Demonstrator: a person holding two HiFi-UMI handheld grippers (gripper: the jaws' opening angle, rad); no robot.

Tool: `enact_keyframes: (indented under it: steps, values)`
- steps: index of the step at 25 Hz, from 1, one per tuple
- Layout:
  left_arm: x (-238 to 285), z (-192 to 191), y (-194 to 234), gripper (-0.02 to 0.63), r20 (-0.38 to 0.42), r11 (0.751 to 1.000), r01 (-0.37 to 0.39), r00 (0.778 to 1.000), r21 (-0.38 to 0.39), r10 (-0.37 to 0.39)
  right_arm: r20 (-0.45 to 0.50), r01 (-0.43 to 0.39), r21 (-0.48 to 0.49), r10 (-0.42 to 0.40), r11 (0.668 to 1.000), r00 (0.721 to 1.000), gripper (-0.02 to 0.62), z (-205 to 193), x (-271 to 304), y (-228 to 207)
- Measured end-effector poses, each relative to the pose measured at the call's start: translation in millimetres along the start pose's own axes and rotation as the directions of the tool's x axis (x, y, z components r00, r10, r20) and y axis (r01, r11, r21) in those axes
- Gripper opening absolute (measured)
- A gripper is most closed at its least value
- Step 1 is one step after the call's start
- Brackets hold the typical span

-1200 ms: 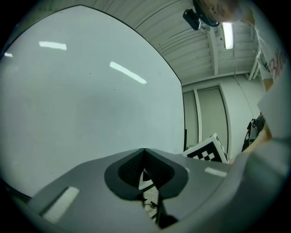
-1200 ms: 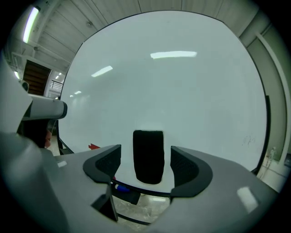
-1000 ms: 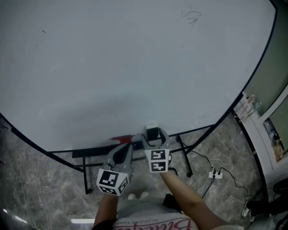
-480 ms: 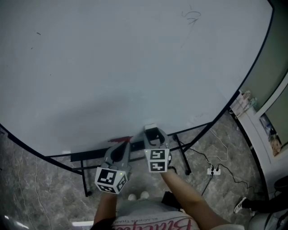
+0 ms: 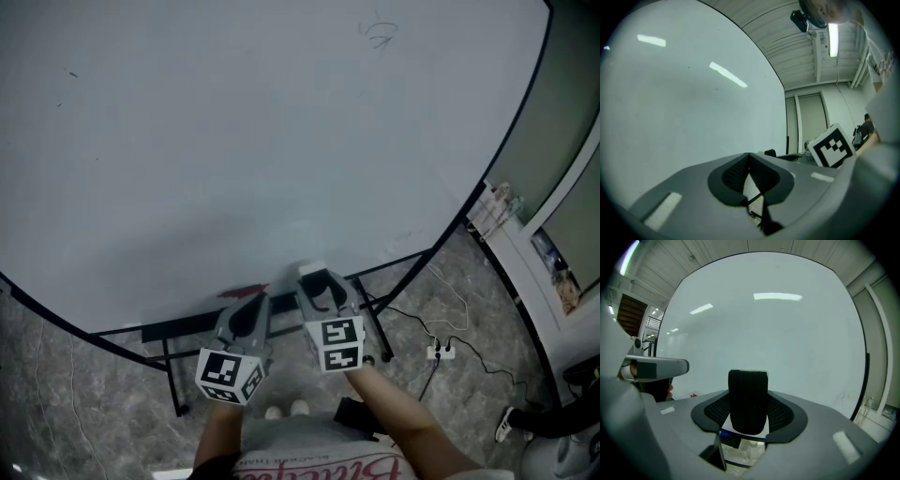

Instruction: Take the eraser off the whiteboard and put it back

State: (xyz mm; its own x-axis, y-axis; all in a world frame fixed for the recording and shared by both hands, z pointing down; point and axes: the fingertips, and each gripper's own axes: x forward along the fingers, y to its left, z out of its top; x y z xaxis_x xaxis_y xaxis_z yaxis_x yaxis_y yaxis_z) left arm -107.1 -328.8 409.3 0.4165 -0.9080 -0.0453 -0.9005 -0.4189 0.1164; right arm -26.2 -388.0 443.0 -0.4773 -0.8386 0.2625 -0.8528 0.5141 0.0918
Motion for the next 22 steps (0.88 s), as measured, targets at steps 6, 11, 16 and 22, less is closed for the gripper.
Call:
enact_keyframes:
  steps: [6,11,16,22]
  values:
    - [-1,10,-6,-0.002,0.027,1.000,0.022,0.999,-0.004,-0.022,0.039,-0.073,0.023,0.072,0.997,0.997,0.227,26,-40,9]
    - [-5,17,-9,-0.002,0.033,0.999,0.019,0.999,0.031,-0.020,0.065,-0.066,0.016,0.065,0.998,0.996,0.227,43,-73,8]
    - [-11,29,-17,-0.002,0.053,0.998,0.033,0.998,0.056,-0.036,0.067,-0.057,-0.003,0.057,0.998,0.996,0.227,48,-97,6]
    - [-18,43,-21,-0.002,0.079,0.998,0.049,0.995,0.045,-0.053,0.079,-0.033,0.000,0.033,0.999,0.996,0.229,46,-107,4]
